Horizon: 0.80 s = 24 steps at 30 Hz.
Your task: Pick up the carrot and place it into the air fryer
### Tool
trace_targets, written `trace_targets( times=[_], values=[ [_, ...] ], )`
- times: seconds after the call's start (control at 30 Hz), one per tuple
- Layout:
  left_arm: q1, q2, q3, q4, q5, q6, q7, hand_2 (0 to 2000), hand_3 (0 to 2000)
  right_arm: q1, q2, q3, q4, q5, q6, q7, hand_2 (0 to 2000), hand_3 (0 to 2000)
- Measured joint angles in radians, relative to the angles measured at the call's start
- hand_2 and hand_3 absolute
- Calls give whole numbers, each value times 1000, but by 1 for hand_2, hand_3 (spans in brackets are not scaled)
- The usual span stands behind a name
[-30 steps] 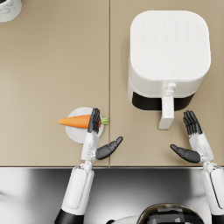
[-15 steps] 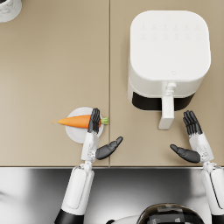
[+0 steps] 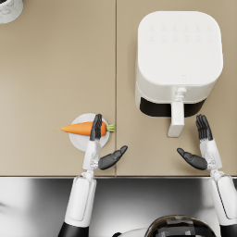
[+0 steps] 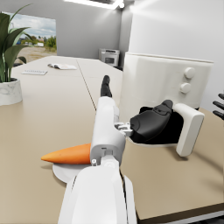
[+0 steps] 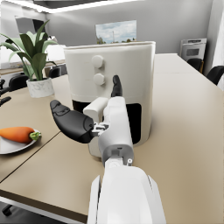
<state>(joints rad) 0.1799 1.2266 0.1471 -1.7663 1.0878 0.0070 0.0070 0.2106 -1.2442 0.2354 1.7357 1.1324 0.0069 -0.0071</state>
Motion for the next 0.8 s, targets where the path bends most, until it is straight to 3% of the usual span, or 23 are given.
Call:
trace_targets(
  times=[0.23, 0.7, 0.8],
  values=[
    [13, 20, -71, 26, 312, -6, -6, 0, 0, 28, -35, 8, -62, 250, -6, 6, 0, 0],
    [77, 48, -208, 106, 944, -7, -7, 0, 0, 8, -60, -12, -84, 292, -7, 7, 0, 0],
    [92, 51, -219, 122, 1080, -212, -116, 0, 0, 7, -66, -15, -88, 292, -7, 7, 0, 0]
  ],
)
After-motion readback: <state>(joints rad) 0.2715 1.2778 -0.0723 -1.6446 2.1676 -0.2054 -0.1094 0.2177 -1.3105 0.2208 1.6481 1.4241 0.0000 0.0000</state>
